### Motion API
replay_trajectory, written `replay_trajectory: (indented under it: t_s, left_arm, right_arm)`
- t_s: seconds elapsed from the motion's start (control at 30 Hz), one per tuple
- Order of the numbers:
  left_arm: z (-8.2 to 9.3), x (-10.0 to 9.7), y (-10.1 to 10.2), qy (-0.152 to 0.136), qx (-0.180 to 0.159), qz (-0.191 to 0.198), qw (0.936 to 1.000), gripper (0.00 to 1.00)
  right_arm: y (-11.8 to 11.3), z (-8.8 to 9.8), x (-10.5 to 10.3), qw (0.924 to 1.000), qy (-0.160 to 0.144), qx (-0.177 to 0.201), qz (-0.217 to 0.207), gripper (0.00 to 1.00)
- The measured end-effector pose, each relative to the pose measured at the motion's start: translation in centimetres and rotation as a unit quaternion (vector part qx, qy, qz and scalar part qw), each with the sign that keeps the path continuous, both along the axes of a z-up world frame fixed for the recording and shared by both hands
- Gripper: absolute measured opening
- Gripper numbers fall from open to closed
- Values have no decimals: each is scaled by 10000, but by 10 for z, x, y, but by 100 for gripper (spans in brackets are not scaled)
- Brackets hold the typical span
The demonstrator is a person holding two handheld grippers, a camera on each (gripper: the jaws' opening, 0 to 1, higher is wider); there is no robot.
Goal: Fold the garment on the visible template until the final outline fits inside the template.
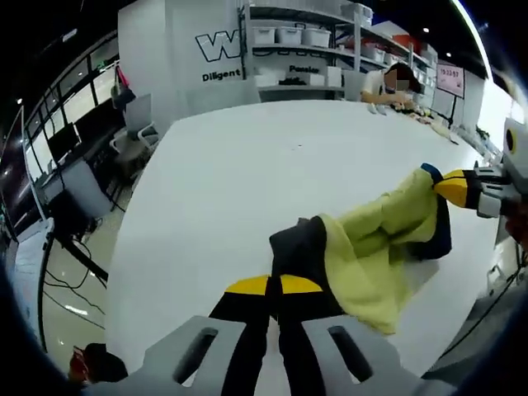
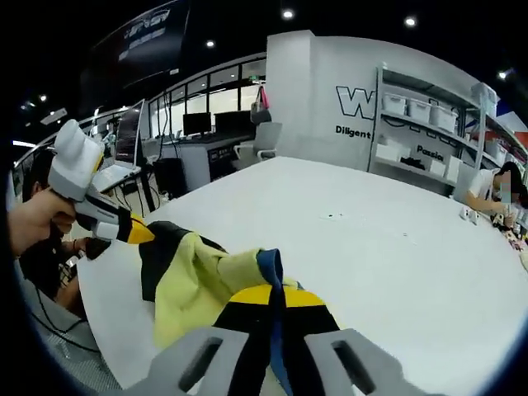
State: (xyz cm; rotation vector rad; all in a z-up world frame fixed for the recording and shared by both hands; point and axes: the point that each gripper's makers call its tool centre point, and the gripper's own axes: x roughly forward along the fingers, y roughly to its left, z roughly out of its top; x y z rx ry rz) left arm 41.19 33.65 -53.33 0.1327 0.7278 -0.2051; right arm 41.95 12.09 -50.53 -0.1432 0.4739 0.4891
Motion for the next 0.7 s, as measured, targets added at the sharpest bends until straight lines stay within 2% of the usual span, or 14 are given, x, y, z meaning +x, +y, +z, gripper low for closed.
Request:
replay_trajectory:
  t_s: [0.23, 0.33, 0.43, 0.57, 0.63, 0.7]
  left_arm:
    - [27, 17, 2, -327, 54, -4, 9994, 2]
    - [40, 23, -4, -578, -59, -82, 9983, 2]
    - [46, 27, -3, -644, -17, -40, 9979, 2]
    - [53, 34, -3, -774, -123, 99, 9969, 2]
    - [62, 39, -2, -1004, -140, 212, 9946, 2]
    - [68, 45, 1, -1225, 3, 283, 9921, 2]
  right_arm:
    - [-6, 24, 18, 9995, -295, 47, -85, 0]
    - [-9, 34, 24, 9991, -398, 54, -129, 0]
    - [-12, 42, 32, 9987, -470, 107, -190, 0]
    - [-14, 48, 38, 9981, -542, 107, -255, 0]
    - [-15, 51, 42, 9977, -606, 105, -288, 0]
    - [-17, 55, 47, 9969, -708, 81, -325, 0]
